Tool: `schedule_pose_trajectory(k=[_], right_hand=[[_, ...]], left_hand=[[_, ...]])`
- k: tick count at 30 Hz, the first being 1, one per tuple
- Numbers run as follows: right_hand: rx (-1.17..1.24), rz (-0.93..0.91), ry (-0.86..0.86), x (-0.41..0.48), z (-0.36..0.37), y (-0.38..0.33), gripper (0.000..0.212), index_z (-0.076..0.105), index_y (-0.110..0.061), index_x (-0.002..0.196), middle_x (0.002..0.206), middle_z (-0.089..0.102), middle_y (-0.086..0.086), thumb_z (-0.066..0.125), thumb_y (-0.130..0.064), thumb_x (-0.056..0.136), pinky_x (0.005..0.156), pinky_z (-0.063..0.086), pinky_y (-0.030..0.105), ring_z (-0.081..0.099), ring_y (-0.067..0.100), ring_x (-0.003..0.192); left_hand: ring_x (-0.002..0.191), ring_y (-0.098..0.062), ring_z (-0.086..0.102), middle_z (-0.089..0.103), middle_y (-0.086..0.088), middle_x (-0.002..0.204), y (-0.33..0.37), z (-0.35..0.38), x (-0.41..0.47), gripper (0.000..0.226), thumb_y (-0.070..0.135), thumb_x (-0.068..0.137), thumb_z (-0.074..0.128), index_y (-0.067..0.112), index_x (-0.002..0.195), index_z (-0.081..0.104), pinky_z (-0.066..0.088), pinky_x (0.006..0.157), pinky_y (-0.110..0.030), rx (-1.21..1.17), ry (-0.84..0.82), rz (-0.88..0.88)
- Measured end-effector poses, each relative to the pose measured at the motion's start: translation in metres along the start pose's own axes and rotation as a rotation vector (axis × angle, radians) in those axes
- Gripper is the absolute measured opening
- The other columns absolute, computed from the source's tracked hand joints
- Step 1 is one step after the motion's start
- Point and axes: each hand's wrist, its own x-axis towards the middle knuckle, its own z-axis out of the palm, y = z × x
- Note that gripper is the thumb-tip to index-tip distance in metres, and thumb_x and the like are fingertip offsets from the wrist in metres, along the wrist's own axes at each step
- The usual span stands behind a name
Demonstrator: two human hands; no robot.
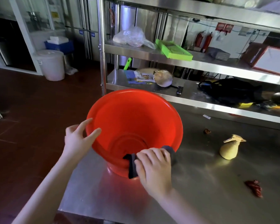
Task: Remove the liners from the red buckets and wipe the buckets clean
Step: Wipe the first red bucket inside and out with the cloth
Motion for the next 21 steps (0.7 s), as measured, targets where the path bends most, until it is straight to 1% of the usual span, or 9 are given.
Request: schedule_pose_trajectory(k=[1,3,5,7,11,13,17,19,21], right_hand=[[0.008,-0.037,-0.029,-0.007,-0.001,-0.008,0.031,0.064,-0.025,0.090,0.095,0.062,-0.012,0.038,-0.037,0.100,0.089,0.038,0.038,0.058,0.018,0.091],[0.014,-0.093,-0.071,-0.018,-0.004,-0.018,0.028,0.064,-0.025,0.093,0.097,0.063,-0.012,0.041,-0.038,0.099,0.093,0.038,0.037,0.058,0.018,0.092],[0.002,-0.110,-0.105,-0.023,-0.011,-0.026,0.028,0.066,-0.024,0.094,0.095,0.064,-0.011,0.043,-0.038,0.099,0.093,0.040,0.037,0.059,0.019,0.090],[-0.025,-0.092,-0.160,-0.026,-0.019,-0.036,0.027,0.068,-0.023,0.092,0.088,0.065,-0.008,0.045,-0.037,0.098,0.089,0.043,0.038,0.059,0.021,0.086],[-0.130,-0.025,-0.363,-0.036,-0.025,-0.064,0.032,0.069,-0.025,0.086,0.076,0.066,-0.005,0.044,-0.042,0.096,0.083,0.044,0.041,0.058,0.023,0.078],[-0.153,-0.003,-0.438,-0.041,-0.021,-0.072,0.036,0.071,-0.024,0.082,0.074,0.068,-0.004,0.043,-0.043,0.095,0.082,0.045,0.042,0.059,0.024,0.077],[-0.161,0.006,-0.578,-0.058,0.009,-0.062,0.036,0.072,-0.023,0.077,0.074,0.068,-0.003,0.046,-0.043,0.091,0.075,0.047,0.039,0.061,0.024,0.079],[-0.185,-0.009,-0.729,-0.067,0.030,-0.047,0.035,0.071,-0.023,0.097,0.095,0.069,-0.001,0.041,-0.042,0.094,0.085,0.044,0.041,0.059,0.025,0.099],[-0.184,0.004,-0.876,-0.072,0.052,-0.030,0.045,0.055,-0.021,0.131,0.125,0.059,0.002,0.034,-0.043,0.098,0.100,0.034,0.044,0.047,0.027,0.121]], left_hand=[[0.103,-0.022,0.052,0.034,-0.008,0.137,-0.002,0.005,-0.005,0.058,0.049,0.083,0.068,0.047,0.137,0.046,0.045,0.093,-0.033,0.014,-0.020,-0.073],[0.076,-0.015,0.053,0.030,-0.008,0.136,-0.012,0.017,-0.023,0.063,0.030,0.087,0.066,0.046,0.141,0.039,0.046,0.070,-0.028,0.104,0.025,-0.103],[0.070,-0.008,0.049,0.034,-0.009,0.135,-0.024,0.019,-0.042,0.069,0.009,0.086,0.057,0.043,0.143,0.037,0.043,0.058,-0.026,0.091,0.156,-0.106],[0.076,-0.010,0.049,0.037,-0.010,0.136,-0.036,0.016,-0.056,0.076,0.001,0.084,0.051,0.042,0.145,0.032,0.044,0.063,-0.029,0.033,0.238,-0.115],[0.095,-0.025,0.048,0.037,-0.010,0.135,-0.044,0.016,-0.083,0.087,-0.001,0.085,0.049,0.050,0.148,0.017,0.045,0.080,-0.042,0.005,0.328,-0.064],[0.090,-0.029,0.052,0.036,-0.008,0.131,-0.054,0.017,-0.091,0.090,0.002,0.087,0.048,0.056,0.147,0.008,0.047,0.080,-0.045,0.043,0.334,-0.021],[0.064,-0.029,0.050,0.035,-0.008,0.122,-0.089,0.038,-0.096,0.091,0.009,0.092,0.046,0.059,0.145,-0.008,0.045,0.066,-0.041,0.130,0.334,-0.010],[0.062,-0.031,0.047,0.034,-0.012,0.121,-0.109,0.055,-0.101,0.094,0.007,0.092,0.045,0.057,0.144,-0.014,0.043,0.067,-0.040,0.134,0.311,-0.053],[0.064,-0.031,0.046,0.033,-0.015,0.126,-0.129,0.069,-0.100,0.095,0.007,0.092,0.045,0.055,0.145,-0.017,0.039,0.067,-0.039,0.148,0.311,-0.074]])
